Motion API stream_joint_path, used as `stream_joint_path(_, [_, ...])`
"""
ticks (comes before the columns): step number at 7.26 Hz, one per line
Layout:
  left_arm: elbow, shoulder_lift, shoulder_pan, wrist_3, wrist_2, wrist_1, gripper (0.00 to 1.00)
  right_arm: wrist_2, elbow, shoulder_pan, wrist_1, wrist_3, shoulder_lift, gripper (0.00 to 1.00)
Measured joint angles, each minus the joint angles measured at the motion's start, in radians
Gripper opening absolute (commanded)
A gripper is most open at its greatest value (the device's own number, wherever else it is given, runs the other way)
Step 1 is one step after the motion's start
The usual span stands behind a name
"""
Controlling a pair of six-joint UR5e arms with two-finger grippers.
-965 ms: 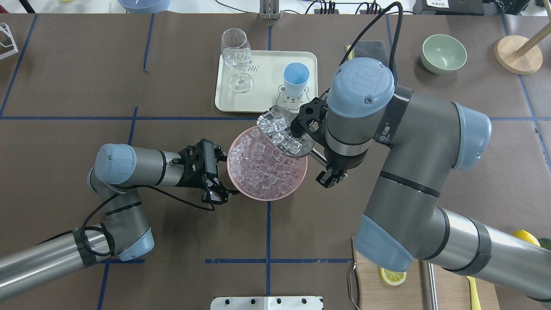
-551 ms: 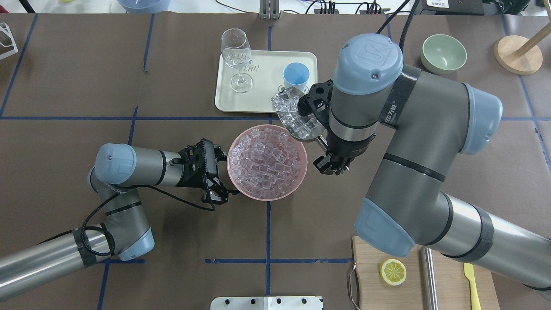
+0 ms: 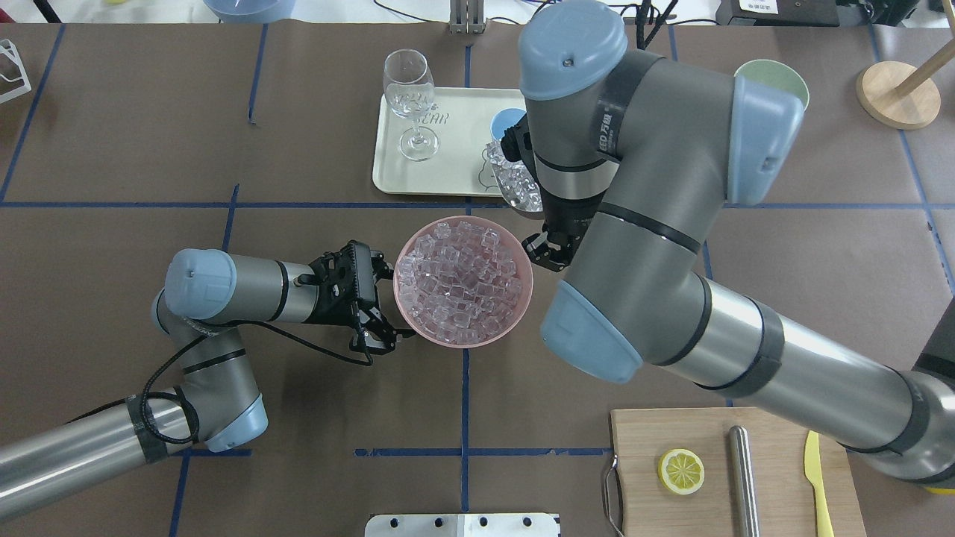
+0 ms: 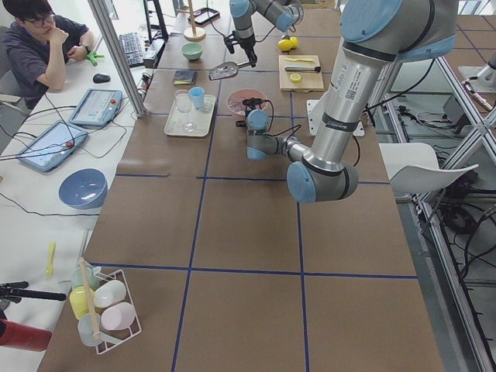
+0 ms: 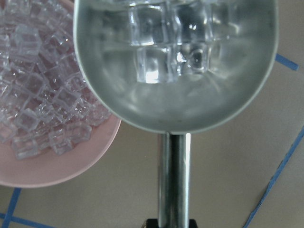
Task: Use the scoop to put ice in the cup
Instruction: 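Lift the filled scoop with the right gripper toward the light-blue cup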
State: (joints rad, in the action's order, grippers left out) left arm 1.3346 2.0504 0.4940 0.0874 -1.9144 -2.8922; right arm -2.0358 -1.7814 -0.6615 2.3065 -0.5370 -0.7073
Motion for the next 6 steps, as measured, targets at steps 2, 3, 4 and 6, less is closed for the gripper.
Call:
stream_joint_path(2, [0.000, -0.001, 0.000, 0.000, 0.000, 0.000, 1.00, 0.014, 0.153, -0.032, 0.010, 0.017, 0.084, 0.00])
stream_joint_path(3, [0.000, -0.001, 0.000, 0.000, 0.000, -0.001, 1.00, 0.038, 0.202, -0.041, 0.012, 0.040, 0.103, 0.00])
stream_joint_path(4, [0.000, 0.000, 0.000, 0.000, 0.000, -0.001, 1.00, 0.060, 0.225, -0.050, 0.021, 0.069, 0.108, 0.00])
stream_joint_path(6, [0.000, 0.000, 0.000, 0.000, 0.000, -0.001, 1.00, 0.116, 0.243, -0.064, 0.076, 0.156, 0.114, 0.00])
